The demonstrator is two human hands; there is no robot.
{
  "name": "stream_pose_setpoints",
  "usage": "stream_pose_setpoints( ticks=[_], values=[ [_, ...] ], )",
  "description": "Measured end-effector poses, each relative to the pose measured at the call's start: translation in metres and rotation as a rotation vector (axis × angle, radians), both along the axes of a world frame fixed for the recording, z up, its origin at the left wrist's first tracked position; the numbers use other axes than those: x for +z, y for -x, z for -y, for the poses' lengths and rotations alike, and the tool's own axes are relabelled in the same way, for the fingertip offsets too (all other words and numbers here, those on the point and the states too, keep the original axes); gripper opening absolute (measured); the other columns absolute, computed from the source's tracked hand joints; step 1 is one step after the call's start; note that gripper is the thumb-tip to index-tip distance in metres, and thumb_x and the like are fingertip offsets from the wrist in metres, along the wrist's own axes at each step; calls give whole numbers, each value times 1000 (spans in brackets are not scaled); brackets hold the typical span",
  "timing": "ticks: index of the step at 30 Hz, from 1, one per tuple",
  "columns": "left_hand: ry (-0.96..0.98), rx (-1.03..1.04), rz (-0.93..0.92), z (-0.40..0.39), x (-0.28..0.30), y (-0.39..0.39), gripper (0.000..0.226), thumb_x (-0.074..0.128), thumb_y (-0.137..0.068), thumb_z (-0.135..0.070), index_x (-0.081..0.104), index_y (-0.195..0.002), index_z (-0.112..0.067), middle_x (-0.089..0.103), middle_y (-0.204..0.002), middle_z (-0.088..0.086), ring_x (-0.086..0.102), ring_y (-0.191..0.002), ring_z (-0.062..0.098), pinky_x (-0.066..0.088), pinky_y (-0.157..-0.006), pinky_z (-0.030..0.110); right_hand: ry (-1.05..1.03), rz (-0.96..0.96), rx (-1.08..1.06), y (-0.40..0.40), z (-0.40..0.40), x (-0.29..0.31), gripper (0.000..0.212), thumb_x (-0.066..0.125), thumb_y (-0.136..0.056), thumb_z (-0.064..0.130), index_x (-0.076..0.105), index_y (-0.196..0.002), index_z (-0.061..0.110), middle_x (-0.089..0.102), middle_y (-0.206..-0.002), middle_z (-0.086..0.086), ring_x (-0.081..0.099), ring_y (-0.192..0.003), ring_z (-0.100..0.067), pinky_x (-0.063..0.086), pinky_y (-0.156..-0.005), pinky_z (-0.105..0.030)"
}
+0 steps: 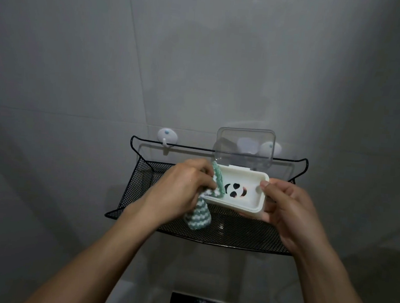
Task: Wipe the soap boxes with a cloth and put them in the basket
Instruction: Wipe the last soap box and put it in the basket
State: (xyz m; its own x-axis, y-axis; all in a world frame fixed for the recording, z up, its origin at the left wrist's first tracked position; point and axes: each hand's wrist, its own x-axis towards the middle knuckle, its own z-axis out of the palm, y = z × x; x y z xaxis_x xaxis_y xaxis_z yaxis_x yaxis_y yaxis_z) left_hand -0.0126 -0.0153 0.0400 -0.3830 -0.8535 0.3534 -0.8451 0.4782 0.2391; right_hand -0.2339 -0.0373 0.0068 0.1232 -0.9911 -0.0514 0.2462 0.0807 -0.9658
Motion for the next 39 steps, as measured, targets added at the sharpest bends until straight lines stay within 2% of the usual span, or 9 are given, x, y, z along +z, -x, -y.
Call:
stream_pose_setpoints(
  ticks=[3,6,9,13,20,28,32,36,39],
  values=[
    [-15,109,-45,10,3,-1,22,74,-85,-20,75,-107,-19,59,-108,-3,59,-94,14,49,-86,29,26,-37,19,-2,0,-2,16,55,-98,7,66,-98,-5,75,-87,-23,74,-73,-28,62,-59,-43],
    [-48,222,-84,17,0,5,23,82,-76,-25,66,-92,-22,53,-95,-7,54,-85,12,45,-77,25,46,-74,38,-7,0,-4,15,55,-98,5,64,-102,-6,75,-86,-20,74,-70,-23,61,-56,-36],
    [9,318,-90,20,-5,15,24,81,-77,-20,57,-82,-18,56,-88,-5,57,-80,16,50,-73,29,44,-86,45,-12,-3,-6,17,54,-98,4,63,-105,-9,74,-84,-19,73,-70,-24,63,-61,-44],
    [139,403,-80,22,-8,29,3,66,-88,-6,68,-88,-8,65,-87,6,65,-77,27,57,-72,41,32,-58,56,-12,-4,-8,20,52,-99,5,63,-108,-8,74,-95,-26,74,-81,-35,62,-68,-53],
    [166,276,-23,18,-6,50,10,60,-90,-18,67,-90,-11,62,-94,5,63,-85,33,49,-68,43,30,-42,81,-8,0,-6,21,51,-100,8,65,-110,-5,74,-95,-24,75,-79,-32,61,-57,-37],
    [255,53,-111,13,5,67,9,62,-83,-16,63,-88,-8,58,-87,9,61,-73,38,48,-56,45,33,-13,133,-9,2,-6,20,54,-98,10,66,-107,-3,73,-94,-25,74,-78,-30,60,-59,-38],
    [219,84,-66,17,4,62,9,62,-84,-20,66,-84,-12,56,-92,6,60,-73,35,45,-54,41,69,-35,102,-5,0,-6,16,56,-97,9,68,-105,1,74,-87,-17,73,-71,-22,59,-53,-31],
    [196,252,28,22,-3,43,14,63,-91,-27,72,-97,-19,61,-97,-3,63,-88,24,48,-65,35,115,-51,31,2,0,-4,13,58,-95,8,69,-103,6,76,-82,-10,73,-67,-17,58,-51,-28],
    [165,174,38,22,-9,32,20,59,-95,-31,74,-104,-19,64,-102,-5,59,-97,17,53,-82,35,122,-55,-17,5,1,-5,11,59,-96,7,69,-100,7,76,-81,-9,73,-67,-17,58,-50,-27]
  ],
)
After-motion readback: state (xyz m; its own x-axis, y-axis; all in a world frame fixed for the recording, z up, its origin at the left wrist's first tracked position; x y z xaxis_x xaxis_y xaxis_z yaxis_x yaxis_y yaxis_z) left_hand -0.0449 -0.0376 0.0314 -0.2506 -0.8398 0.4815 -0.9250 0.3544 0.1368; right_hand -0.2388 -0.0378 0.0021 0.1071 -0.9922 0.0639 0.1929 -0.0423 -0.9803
